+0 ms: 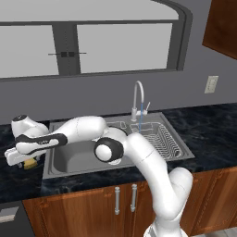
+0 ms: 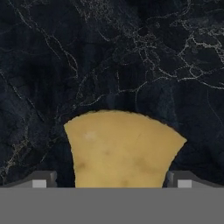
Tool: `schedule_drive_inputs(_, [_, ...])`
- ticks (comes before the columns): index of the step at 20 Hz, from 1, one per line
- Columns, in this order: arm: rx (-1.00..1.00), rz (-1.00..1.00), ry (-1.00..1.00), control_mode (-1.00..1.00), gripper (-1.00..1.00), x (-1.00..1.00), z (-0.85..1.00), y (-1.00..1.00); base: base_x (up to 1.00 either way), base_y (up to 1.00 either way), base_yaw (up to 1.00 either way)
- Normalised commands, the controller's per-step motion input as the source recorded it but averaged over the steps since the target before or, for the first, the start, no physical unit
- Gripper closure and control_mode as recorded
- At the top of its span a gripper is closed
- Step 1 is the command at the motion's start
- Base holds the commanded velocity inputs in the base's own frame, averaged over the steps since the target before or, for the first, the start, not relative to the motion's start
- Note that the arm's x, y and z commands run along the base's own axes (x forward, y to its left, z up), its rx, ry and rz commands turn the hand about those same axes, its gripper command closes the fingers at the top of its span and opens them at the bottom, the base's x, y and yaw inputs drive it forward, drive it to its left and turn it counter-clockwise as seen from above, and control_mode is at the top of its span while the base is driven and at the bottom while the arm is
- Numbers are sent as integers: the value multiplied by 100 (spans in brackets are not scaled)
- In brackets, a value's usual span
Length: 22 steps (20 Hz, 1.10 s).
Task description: Soak the sponge with water for a few seconds and then drop it inside the sink.
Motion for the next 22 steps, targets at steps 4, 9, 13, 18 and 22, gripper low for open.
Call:
schedule_drive_inputs(4, [0, 0, 0, -100, 100, 0, 0, 0, 0, 0, 0])
schedule_drive_inputs(9, [0, 0, 0, -100, 100, 0, 0, 0, 0, 0, 0])
schedule_drive_inputs(13, [0, 2, 0, -100, 100, 6, 45, -1, 0, 0, 0])
schedule_drive_inputs(18, [6, 3, 0, -100, 100, -10, 98, -13, 0, 0, 0])
schedule_drive_inputs(22, [10, 1, -3, -100, 100, -24, 42, -27, 0, 0, 0])
